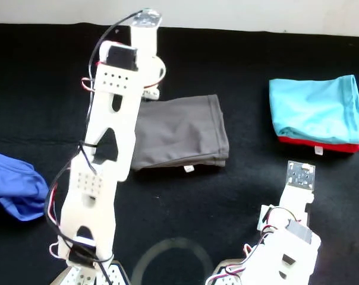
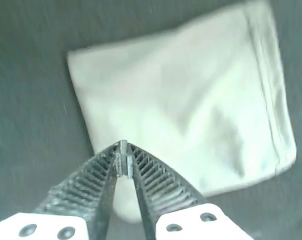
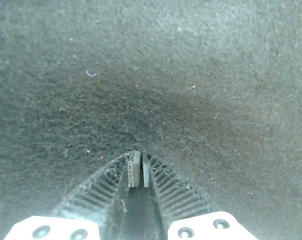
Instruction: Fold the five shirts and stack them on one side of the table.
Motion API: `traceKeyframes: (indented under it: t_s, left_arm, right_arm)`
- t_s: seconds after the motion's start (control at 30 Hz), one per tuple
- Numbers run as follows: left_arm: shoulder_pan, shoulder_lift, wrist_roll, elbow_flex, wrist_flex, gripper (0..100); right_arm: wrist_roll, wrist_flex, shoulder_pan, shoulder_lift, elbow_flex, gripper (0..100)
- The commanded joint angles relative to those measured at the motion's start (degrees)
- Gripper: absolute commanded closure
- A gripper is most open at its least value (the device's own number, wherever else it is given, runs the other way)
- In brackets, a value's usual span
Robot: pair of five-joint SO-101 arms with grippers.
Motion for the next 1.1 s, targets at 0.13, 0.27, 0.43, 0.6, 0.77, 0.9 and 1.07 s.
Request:
traceKeyframes:
  t_s: [0.13, 0.27, 0.43, 0.6, 0.77, 0.9, 1.07]
  left_arm:
    - [1.0, -9.7, 0.1, 32.6, -6.6, 99]
    - [1.3, -9.6, 0.1, 42.5, -15.1, 99]
    - [-0.1, -9.5, -0.1, 51.7, -25.3, 99]
    - [-2.7, -10.6, 0.1, 53.1, -28.5, 99]
    - [0.7, -18.9, 0.4, 49.7, -18.6, 99]
    - [0.1, -27.8, -0.1, 49.6, -14.0, 99]
    - [-6.2, -36.9, -6.6, 57.0, -12.8, 99]
  right_arm:
    - [-0.6, -1.1, 0.0, 0.0, 1.7, 99.2]
    - [-0.6, -1.1, 0.0, 0.0, 1.7, 99.2]
    - [-0.6, -1.1, 0.0, 0.0, 1.7, 99.2]
    - [-0.6, -1.1, 0.0, 0.0, 1.6, 99.2]
    - [-0.6, -1.1, 0.0, 0.0, 1.6, 99.2]
    - [-0.6, -1.1, 0.0, 0.0, 1.6, 99.2]
    - [-0.4, -1.0, 0.0, 0.0, 1.4, 99.0]
